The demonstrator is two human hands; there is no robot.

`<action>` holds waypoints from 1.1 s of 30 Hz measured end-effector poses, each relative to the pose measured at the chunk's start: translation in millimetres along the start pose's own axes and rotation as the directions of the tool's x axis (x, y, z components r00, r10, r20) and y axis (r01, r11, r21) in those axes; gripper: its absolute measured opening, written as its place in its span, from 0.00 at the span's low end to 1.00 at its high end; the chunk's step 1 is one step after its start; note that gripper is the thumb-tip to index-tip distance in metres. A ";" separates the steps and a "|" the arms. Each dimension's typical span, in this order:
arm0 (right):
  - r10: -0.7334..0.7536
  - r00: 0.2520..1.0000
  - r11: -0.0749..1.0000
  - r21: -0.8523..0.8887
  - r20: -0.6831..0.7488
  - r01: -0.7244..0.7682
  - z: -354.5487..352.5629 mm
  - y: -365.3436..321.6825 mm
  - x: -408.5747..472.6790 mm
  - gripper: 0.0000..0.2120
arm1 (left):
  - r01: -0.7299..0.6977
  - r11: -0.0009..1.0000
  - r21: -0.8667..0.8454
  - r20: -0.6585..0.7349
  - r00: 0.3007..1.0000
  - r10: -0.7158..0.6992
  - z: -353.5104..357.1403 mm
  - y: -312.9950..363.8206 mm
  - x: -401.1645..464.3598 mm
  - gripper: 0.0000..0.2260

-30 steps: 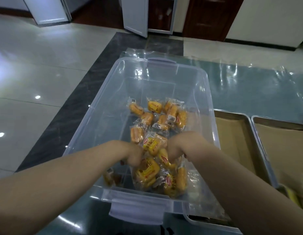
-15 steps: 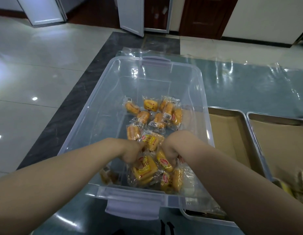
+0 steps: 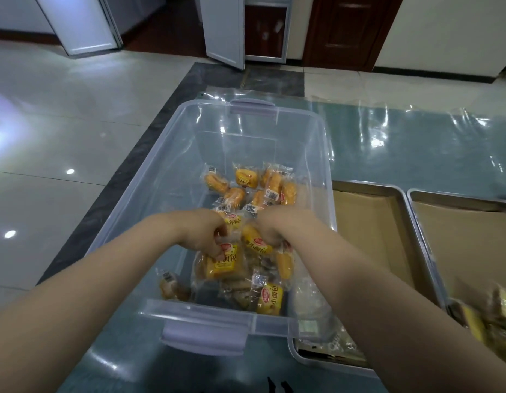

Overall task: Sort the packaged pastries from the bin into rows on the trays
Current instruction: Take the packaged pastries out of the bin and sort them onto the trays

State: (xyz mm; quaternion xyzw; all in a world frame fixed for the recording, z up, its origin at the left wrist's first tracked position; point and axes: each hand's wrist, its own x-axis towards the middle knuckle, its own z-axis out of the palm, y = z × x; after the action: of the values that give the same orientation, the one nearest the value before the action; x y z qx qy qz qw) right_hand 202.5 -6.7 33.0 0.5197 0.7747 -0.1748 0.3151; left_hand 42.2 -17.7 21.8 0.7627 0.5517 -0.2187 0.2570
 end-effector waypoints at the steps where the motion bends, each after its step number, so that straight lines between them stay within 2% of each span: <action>1: 0.011 0.998 0.999 0.049 -0.059 -0.008 -2.3 1.9 -1.6 0.24 | 0.017 1.000 -0.012 -0.060 0.998 -0.018 -2.6 3.0 -3.1 0.23; 3: 0.040 0.984 0.987 0.157 -0.176 -0.012 -5.0 7.0 -4.5 0.24 | 0.044 0.997 -0.061 -0.178 0.983 -0.054 -7.3 10.3 -9.9 0.20; 6: 0.100 0.935 0.920 0.389 -0.341 0.043 -6.3 23.4 -20.8 0.22 | 0.025 0.967 -0.255 -0.336 0.935 -0.113 -11.9 26.0 -23.4 0.22; 9: 0.116 0.854 0.828 0.524 -0.507 0.199 -4.1 47.8 -53.4 0.19 | -0.046 0.899 -0.436 -0.495 0.846 -0.197 -10.3 48.9 -40.2 0.22; 13: 0.124 0.726 0.703 0.576 -0.676 0.417 10.0 84.1 -100.5 0.17 | -0.167 0.808 -0.565 -0.642 0.704 -0.303 -6.6 86.6 -61.5 0.18; 15: 0.151 0.663 0.613 0.596 -0.733 0.519 21.7 104.2 -121.6 0.16 | -0.276 0.756 -0.593 -0.720 0.603 -0.345 -7.4 111.4 -72.7 0.17; 17: 0.202 0.632 0.490 0.636 -0.748 0.596 38.0 127.1 -142.0 0.15 | -0.352 0.732 -0.583 -0.772 0.521 -0.364 -8.4 141.9 -83.8 0.17; 20: 0.279 0.607 0.305 0.668 -0.744 0.679 71.4 163.4 -168.6 0.15 | -0.424 0.708 -0.564 -0.806 0.470 -0.361 -2.1 190.6 -88.1 0.16; 23: 0.348 0.617 0.164 0.694 -0.706 0.701 114.5 201.0 -185.6 0.14 | -0.465 0.669 -0.579 -0.802 0.474 -0.365 21.4 241.0 -76.7 0.16; 25: 0.371 0.655 0.138 0.737 -0.658 0.661 145.4 223.1 -193.5 0.14 | -0.483 0.634 -0.603 -0.786 0.494 -0.371 41.8 272.5 -63.8 0.14; 28: 0.405 0.715 0.086 0.803 -0.569 0.590 189.3 248.4 -203.2 0.13 | -0.504 0.567 -0.652 -0.749 0.544 -0.378 72.4 313.7 -43.1 0.10; 30: 0.414 0.752 0.028 0.833 -0.513 0.552 214.2 261.1 -209.4 0.13 | -0.486 0.548 -0.681 -0.717 0.594 -0.364 91.2 333.1 -30.5 0.03; 33: 0.440 0.789 -0.048 0.866 -0.429 0.497 244.5 276.2 -215.7 0.09 | -0.442 0.521 -0.730 -0.657 0.662 -0.360 108.6 351.5 -20.9 0.05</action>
State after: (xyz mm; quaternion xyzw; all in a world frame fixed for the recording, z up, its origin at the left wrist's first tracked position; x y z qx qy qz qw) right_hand 586.6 -192.7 12.1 0.5828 0.4596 -0.5063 -0.4390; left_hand 365.9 -192.9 3.9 0.5657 0.6166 0.4209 0.3501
